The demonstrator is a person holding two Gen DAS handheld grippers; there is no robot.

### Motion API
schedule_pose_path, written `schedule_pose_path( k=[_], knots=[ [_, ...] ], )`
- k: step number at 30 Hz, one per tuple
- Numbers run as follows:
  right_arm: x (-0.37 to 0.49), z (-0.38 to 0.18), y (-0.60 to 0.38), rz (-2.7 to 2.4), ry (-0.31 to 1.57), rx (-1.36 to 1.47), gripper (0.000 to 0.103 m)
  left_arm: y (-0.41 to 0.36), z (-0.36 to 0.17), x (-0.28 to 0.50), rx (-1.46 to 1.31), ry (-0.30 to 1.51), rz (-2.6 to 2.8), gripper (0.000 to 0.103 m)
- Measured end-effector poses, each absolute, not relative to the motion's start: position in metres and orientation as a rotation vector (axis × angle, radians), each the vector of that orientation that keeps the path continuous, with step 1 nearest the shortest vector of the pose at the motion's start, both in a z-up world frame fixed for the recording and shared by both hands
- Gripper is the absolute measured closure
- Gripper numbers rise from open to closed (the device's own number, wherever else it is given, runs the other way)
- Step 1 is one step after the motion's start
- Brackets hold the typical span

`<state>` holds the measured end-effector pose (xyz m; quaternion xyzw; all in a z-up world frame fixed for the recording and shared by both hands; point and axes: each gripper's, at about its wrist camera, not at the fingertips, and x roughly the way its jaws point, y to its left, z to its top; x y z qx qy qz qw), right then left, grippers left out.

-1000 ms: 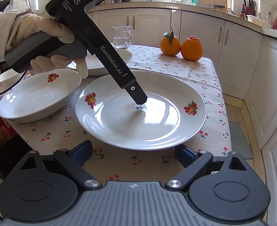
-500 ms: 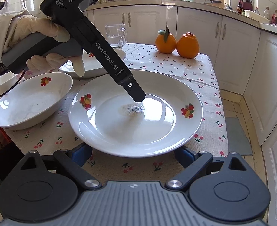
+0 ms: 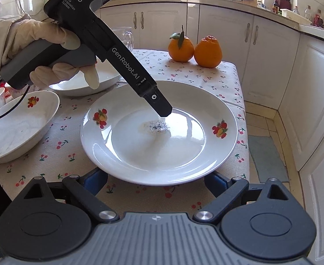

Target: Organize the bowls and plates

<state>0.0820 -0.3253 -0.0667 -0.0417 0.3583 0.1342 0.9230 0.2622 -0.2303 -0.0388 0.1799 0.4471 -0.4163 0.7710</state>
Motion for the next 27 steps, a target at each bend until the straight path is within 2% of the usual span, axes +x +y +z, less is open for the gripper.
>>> schedule_pose_path(
  k=[27],
  knots=[
    [0.093,-0.067,-0.339,0.214,0.744,-0.066,0.006,-0.252,-0.041,0.278,0.358,0.946,-0.903,0.027]
  ],
)
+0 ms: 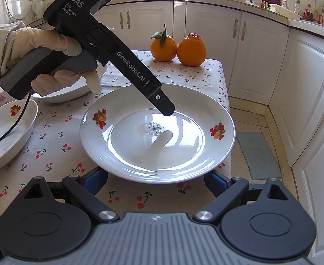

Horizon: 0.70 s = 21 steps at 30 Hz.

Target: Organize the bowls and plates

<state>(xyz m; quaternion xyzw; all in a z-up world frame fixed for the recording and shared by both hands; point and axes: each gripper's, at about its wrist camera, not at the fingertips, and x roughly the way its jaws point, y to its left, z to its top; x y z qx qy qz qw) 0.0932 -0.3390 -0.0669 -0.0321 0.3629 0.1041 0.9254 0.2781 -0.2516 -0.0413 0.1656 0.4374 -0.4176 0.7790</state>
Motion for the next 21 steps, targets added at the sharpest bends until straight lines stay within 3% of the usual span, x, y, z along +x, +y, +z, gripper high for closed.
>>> schedule_pose_path(
  k=[4,21],
  knots=[
    [0.089,-0.063,-0.337,0.208,0.735,-0.066,0.0,-0.246,-0.037,0.273,0.352,0.937,-0.894,0.022],
    [0.029,-0.023,-0.298,0.237,0.622,-0.013,0.0,-0.163,0.051,0.162,0.326,0.666,-0.759,0.012]
  ],
)
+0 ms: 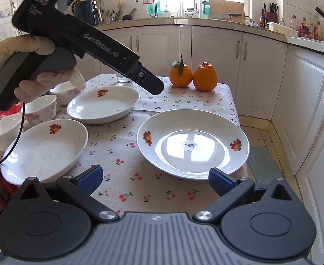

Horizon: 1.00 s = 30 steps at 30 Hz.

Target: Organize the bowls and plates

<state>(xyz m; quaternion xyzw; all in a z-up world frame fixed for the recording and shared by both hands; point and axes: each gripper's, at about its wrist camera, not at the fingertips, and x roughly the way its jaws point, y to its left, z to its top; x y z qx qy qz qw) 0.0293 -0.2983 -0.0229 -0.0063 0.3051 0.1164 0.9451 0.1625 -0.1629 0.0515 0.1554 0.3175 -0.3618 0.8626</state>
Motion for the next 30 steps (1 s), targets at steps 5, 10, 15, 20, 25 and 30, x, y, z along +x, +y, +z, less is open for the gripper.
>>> schedule_pose_path(
  k=[5,10,15,20,25,30],
  knots=[
    [0.015,-0.018,-0.285,0.272,0.599,0.008,0.0,-0.123,0.054,0.111,0.334,0.585,-0.673,0.01],
    [0.005,-0.02,-0.271,0.296,0.601,-0.003,0.0,-0.085,0.036,0.072,0.316,0.567,-0.588,0.009],
    [0.0,-0.033,-0.262,0.336,0.619,0.02,0.0,-0.052,0.012,0.038,0.297,0.577,-0.51,0.009],
    [0.006,-0.04,-0.25,0.388,0.661,0.032,0.0,-0.022,-0.005,0.016,0.281,0.61,-0.464,0.009],
    [0.016,-0.035,-0.241,0.436,0.669,0.001,0.0,-0.002,-0.022,0.005,0.227,0.661,-0.419,0.009],
    [0.03,-0.034,-0.235,0.479,0.7,0.003,0.0,0.003,-0.036,0.002,0.236,0.684,-0.4,0.009]
  ],
)
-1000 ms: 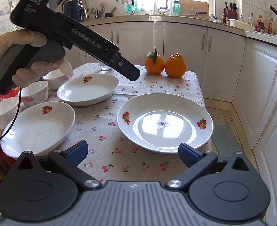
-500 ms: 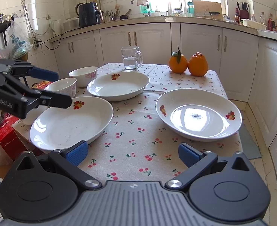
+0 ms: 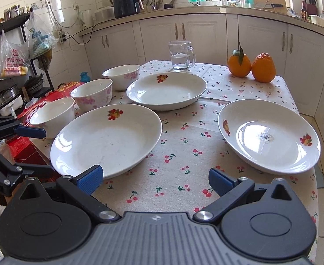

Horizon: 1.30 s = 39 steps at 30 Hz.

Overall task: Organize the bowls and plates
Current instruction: 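Reach the right tool to the large white plate and grip its rim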

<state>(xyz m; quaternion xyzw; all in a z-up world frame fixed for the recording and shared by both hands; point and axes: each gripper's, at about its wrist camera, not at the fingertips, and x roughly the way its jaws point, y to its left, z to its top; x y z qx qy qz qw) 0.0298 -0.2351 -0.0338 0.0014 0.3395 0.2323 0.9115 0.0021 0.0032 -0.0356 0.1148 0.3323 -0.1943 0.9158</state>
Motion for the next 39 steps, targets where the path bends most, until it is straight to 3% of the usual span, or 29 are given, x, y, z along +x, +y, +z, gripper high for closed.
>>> schedule_pose_path(
  k=[39],
  knots=[
    [0.149,-0.046,-0.167,0.851,1.001,-0.171,0.0,-0.004,-0.062,0.024,0.196,0.715,-0.458,0.006]
  ],
)
